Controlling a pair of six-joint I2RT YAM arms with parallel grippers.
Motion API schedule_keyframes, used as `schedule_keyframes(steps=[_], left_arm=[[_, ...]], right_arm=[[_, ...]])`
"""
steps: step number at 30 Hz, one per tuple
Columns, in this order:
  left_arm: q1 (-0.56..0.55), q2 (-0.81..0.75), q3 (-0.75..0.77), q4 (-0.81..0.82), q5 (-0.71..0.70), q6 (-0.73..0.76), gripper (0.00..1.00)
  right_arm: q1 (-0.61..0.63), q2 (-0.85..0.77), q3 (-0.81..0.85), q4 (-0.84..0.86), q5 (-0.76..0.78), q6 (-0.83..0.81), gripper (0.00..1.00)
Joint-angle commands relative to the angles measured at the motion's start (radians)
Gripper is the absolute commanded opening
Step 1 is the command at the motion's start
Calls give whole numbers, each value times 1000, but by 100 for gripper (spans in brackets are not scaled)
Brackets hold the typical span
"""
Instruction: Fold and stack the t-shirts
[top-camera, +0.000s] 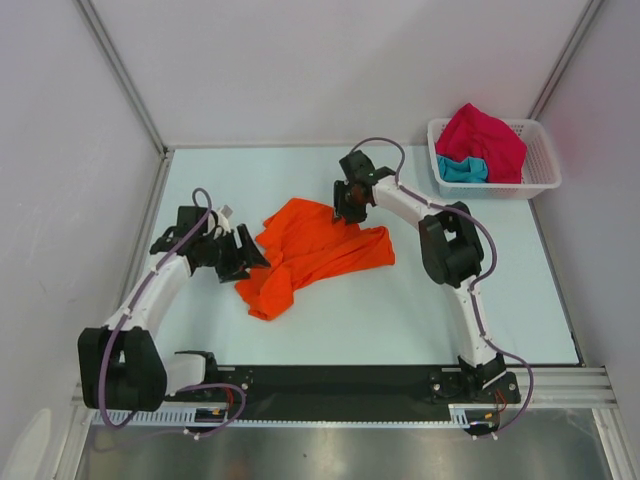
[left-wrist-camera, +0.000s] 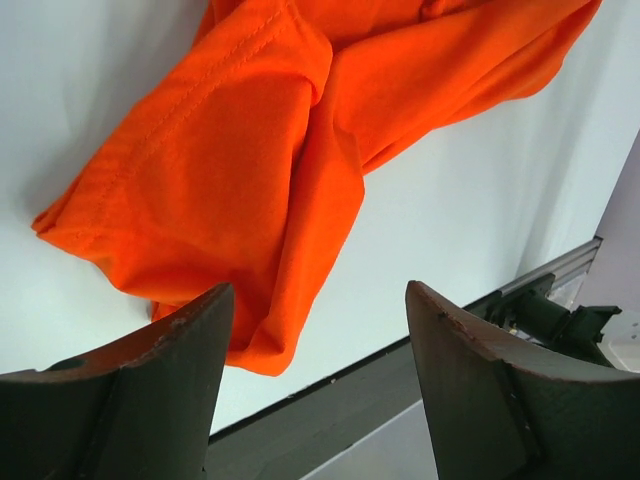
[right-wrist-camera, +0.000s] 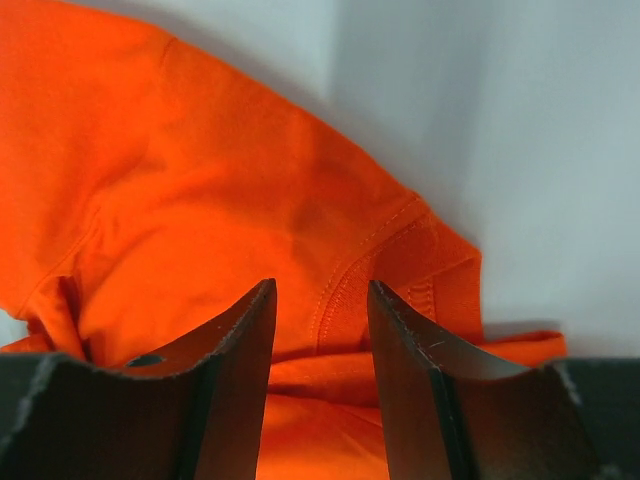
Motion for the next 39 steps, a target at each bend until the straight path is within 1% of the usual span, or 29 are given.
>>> schedule_keyframes(steps=[1, 6, 9, 14, 22, 24, 25, 27, 28, 33, 39], left_arm=[[-7, -59, 25, -8, -26, 24, 75], [-7, -95, -54, 64, 3, -35, 74], [-7, -110, -80, 84, -7, -48, 73], [-7, -92, -79, 104, -4, -64, 73], [-7, -23, -33, 104, -6, -38, 73], [-7, 5, -27, 108, -3, -32, 73], [-7, 14, -25, 113, -4, -29, 73], [-7, 40, -21, 119, 2, -25, 72], [-7, 50, -19, 124, 5, -24, 72], [-7, 93, 4, 130, 16, -16, 71], [-7, 123, 22, 133, 13, -10, 70]], right_arm=[[1, 21, 60, -10, -11, 14, 47], [-10, 35, 66, -12, -17, -12, 47], [-16, 67, 108, -27, -29, -29, 46], [-22, 117, 184, -59, -36, -39, 46], [-36, 126, 120, -16, -40, -38, 46], [-45, 155, 137, -16, -54, -36, 42], [-47, 164, 143, -12, -65, -36, 27], [-55, 178, 167, -10, -69, -35, 3], [-56, 193, 177, -9, -66, -33, 0], [-81, 215, 220, -4, -19, -32, 0], [-122, 224, 327, -28, 52, -36, 0]])
